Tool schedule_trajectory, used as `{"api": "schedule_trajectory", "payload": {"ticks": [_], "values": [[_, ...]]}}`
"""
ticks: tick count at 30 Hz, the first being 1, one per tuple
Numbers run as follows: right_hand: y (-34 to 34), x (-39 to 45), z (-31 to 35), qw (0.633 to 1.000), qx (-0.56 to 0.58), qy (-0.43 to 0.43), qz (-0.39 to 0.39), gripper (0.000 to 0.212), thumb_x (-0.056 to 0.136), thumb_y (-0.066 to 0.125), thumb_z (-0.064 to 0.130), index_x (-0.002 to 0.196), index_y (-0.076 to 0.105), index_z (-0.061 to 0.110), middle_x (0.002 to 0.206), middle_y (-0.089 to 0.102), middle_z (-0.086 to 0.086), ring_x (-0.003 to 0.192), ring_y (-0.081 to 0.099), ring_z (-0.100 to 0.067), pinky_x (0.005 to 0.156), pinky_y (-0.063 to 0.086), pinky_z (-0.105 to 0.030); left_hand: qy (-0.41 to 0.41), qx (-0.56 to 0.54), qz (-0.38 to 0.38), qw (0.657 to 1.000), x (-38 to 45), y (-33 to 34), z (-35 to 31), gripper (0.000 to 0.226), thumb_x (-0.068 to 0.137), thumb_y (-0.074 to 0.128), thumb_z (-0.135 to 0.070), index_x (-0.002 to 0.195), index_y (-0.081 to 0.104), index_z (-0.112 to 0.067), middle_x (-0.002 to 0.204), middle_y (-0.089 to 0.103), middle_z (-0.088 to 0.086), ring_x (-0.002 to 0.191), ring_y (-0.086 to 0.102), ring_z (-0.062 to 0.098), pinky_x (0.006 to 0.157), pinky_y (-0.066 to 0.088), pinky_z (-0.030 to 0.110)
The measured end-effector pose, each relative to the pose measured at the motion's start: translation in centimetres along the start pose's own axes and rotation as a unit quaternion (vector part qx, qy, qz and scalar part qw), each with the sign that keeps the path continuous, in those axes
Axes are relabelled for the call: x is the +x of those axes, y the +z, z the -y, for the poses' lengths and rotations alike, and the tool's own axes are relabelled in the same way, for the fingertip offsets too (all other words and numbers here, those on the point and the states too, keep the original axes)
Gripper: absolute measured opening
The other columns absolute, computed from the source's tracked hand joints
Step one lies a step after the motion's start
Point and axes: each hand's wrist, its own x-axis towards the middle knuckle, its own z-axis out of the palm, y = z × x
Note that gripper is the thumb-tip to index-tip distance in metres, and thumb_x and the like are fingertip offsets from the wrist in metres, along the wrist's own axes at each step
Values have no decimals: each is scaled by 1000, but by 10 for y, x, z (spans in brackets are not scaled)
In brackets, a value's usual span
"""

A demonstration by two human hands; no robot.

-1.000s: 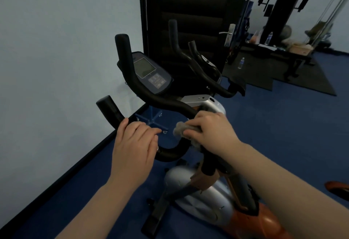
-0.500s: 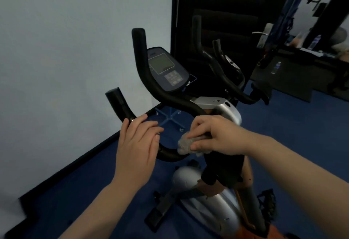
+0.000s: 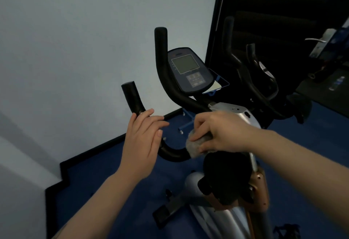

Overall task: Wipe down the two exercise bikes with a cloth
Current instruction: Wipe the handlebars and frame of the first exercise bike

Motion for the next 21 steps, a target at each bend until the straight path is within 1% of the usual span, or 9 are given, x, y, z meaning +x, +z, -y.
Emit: {"api": "schedule_trajectory", "payload": {"ticks": [2,4,7,9,12,16,19,21], "values": [[18,6,17,997,40,-53,-29,33,76,77,45,108,72,41,97,52,18,87,51,-2,67,33,-25,-18,4,-18,1000,1,3,-4,41,102,28,-22,116,66,-16,121,61,-5,135,38,14,119,18,44],[26,11,24,994,84,-61,-36,34,75,78,45,108,72,40,94,48,20,83,44,2,68,34,-25,-39,8,-37,999,1,7,-8,42,101,28,-23,115,67,-13,120,62,-1,135,38,16,116,23,50],[13,13,1,995,77,-57,13,35,74,80,43,108,71,42,90,46,23,82,41,4,74,40,-27,-53,19,-38,998,0,7,-11,42,102,29,-23,115,67,-12,122,61,-1,136,37,16,113,28,54],[5,12,-12,996,69,-40,27,35,71,82,42,105,72,43,86,46,26,79,42,6,77,44,-28,-56,29,-32,998,-1,6,-13,41,102,29,-23,115,67,-12,124,60,-2,137,35,14,113,28,53],[12,16,-3,997,59,-42,-5,34,70,81,42,104,73,40,85,45,24,81,42,4,76,42,-28,-63,29,-42,997,1,9,-14,41,101,30,-23,115,67,-12,124,60,0,137,34,13,113,29,52],[27,17,16,986,149,-70,-33,34,76,79,39,109,74,33,95,53,18,91,53,-5,83,47,-34,-61,24,-51,997,1,12,-10,41,103,30,-26,118,66,-14,127,57,-2,138,31,9,114,29,46],[16,15,-3,995,84,-62,-1,34,75,77,45,107,72,41,92,53,18,90,53,-4,78,46,-31,-60,30,-34,997,0,8,-11,39,104,30,-27,122,63,-18,131,55,-6,141,28,8,117,25,37],[10,15,-10,997,70,-38,-5,32,73,78,47,104,73,42,87,52,19,88,54,-4,74,43,-28,-62,28,-34,997,-1,8,-12,39,104,31,-27,124,62,-18,133,54,-6,142,27,9,117,23,34]]}}
